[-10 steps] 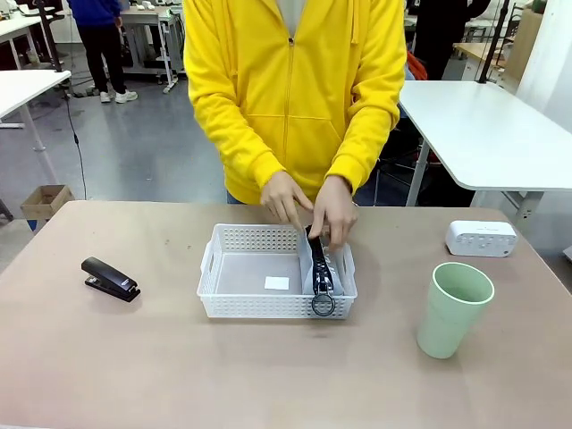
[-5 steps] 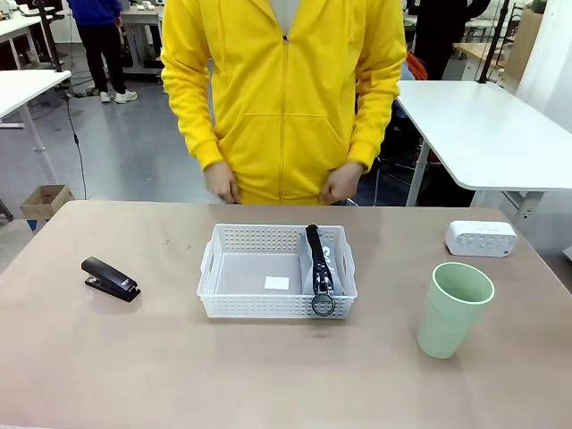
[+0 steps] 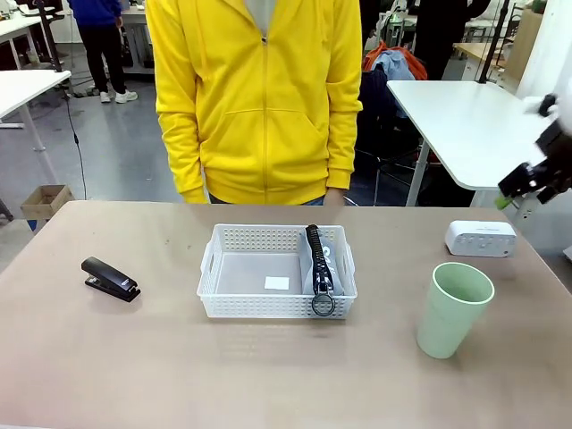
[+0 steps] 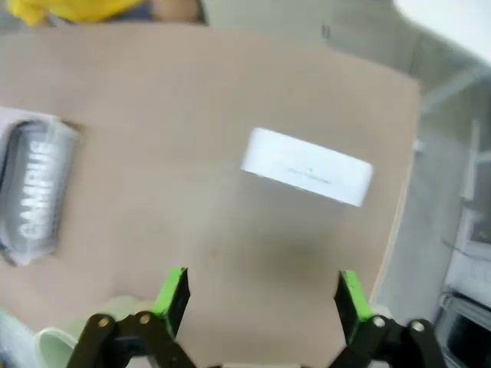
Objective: Efficiently arrange items inside the basket to fit them all.
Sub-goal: Pick up the Digital clock and place it inside the Organizing basket.
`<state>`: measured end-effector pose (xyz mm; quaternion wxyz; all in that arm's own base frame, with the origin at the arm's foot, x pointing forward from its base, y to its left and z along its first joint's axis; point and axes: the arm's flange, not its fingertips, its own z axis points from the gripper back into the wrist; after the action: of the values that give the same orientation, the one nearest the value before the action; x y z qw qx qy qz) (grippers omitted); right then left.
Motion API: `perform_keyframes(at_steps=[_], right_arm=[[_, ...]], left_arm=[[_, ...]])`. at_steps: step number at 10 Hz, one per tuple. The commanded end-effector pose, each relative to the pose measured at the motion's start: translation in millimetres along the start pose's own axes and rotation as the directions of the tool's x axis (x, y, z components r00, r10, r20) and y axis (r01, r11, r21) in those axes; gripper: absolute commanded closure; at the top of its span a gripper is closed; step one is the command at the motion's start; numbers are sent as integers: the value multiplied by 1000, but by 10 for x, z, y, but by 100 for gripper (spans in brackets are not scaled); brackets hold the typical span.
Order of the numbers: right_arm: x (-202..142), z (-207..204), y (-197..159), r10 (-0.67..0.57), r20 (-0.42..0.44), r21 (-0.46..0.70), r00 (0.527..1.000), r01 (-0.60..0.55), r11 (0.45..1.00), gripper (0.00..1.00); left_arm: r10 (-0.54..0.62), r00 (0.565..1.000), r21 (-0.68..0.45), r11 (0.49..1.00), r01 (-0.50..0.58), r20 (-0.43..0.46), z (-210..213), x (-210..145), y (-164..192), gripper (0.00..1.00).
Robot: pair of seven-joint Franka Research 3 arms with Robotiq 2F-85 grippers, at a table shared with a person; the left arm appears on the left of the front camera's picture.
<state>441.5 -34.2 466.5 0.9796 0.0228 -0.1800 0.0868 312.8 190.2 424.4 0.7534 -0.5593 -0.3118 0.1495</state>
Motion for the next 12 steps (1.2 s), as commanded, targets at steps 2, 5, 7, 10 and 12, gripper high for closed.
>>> perform_keyframes(at_steps=[2, 5, 7, 10, 12], right_arm=[[238, -229, -100, -23, -41, -38, 999, 21, 999, 0], [79, -204, -17, 2, -60, -70, 998, -6, 998, 0], [175, -308, -5, -36, -134, -100, 990, 23, 995, 0], [580, -666, -214, -62, -232, -31, 971, 57, 998, 0], [659, -712, -272, -61, -232, -35, 971, 54, 998, 0]], left_arm=[[-21, 1000, -24, 999, 21, 13, 4, 1, -5, 0], [-21, 1000, -24, 999, 21, 13, 4, 1, -5, 0], [-21, 1000, -24, 999, 21, 13, 4, 1, -5, 0], [-21, 1000, -24, 999, 21, 13, 4, 1, -5, 0], [-21, 1000, -24, 999, 21, 13, 4, 1, -5, 0]])
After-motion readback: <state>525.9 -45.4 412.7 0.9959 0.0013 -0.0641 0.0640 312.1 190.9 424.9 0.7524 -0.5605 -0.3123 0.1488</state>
